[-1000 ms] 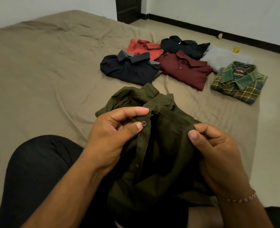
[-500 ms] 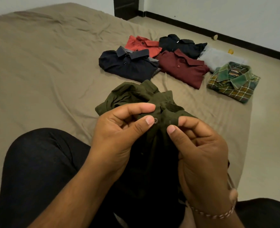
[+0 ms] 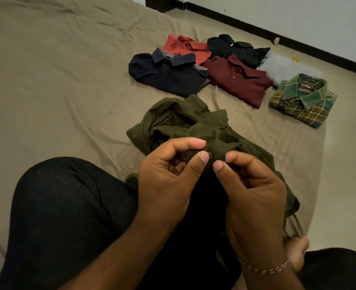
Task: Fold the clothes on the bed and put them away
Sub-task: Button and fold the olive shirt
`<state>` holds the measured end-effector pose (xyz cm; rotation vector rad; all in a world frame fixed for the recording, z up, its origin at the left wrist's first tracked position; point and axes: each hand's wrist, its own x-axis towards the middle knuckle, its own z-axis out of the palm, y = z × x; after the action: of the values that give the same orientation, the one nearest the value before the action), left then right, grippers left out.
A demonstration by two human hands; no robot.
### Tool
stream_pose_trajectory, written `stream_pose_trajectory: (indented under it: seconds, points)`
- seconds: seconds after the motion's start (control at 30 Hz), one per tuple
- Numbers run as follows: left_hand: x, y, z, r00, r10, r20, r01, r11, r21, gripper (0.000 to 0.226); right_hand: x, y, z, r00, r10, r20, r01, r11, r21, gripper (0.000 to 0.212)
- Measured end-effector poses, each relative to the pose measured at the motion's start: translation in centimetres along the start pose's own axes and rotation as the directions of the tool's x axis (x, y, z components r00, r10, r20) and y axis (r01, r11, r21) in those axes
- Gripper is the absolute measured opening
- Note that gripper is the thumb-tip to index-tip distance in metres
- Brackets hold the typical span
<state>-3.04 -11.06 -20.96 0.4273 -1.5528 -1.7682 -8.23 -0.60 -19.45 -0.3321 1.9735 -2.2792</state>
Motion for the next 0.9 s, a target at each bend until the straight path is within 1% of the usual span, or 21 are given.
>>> stream_pose_trajectory:
  seconds: [0.07,0.23,0.33,0.47,0.57,0.67,0.8,0.9]
  points:
    - [0.0,-0.4,0.0,0.999,0.029,-0.03,-0.028,0.999,0.03,0.016,-0.1,0.3,0.3,1.0,-0.022,-0.007,0.022,1.0,-0.014,0.016]
    - [0.0,-1.0,-0.3,0.999,0.028,-0.033,-0.028,1.0,0.014,0.016,-0.1,1.2,0.5,0.998,-0.062,-0.012,0.061,0.997,-0.051,0.016]
    - [-0.1,-1.4,-0.4,0.998,0.047,-0.043,-0.046,0.998,0.041,0.017,-0.1,1.6,0.5,0.996,-0.082,-0.038,0.08,0.996,-0.046,0.017]
    - [-0.2,-1.8,-0.2,0.993,0.066,-0.099,-0.057,0.994,0.09,0.017,-0.4,1.8,0.4,0.988,-0.129,-0.083,0.129,0.992,-0.011,0.017]
    - [-0.2,-1.9,-0.1,0.99,0.084,-0.115,-0.07,0.99,0.122,0.016,-0.7,2.0,0.6,0.985,-0.162,-0.053,0.157,0.984,-0.082,0.015]
    - [-0.3,-1.9,-0.1,0.991,0.092,-0.097,-0.081,0.99,0.112,0.017,-0.9,2.4,0.6,0.984,-0.179,-0.023,0.173,0.973,-0.154,0.014]
    - [-0.4,-2.0,-0.1,0.992,0.092,-0.088,-0.085,0.993,0.084,0.017,-0.8,2.6,0.5,0.98,-0.197,-0.017,0.191,0.966,-0.175,0.013]
    - [-0.4,-2.1,-0.1,0.993,0.097,-0.074,-0.091,0.993,0.081,0.016,-0.8,2.7,0.3,0.981,-0.194,-0.004,0.191,0.969,-0.157,0.013]
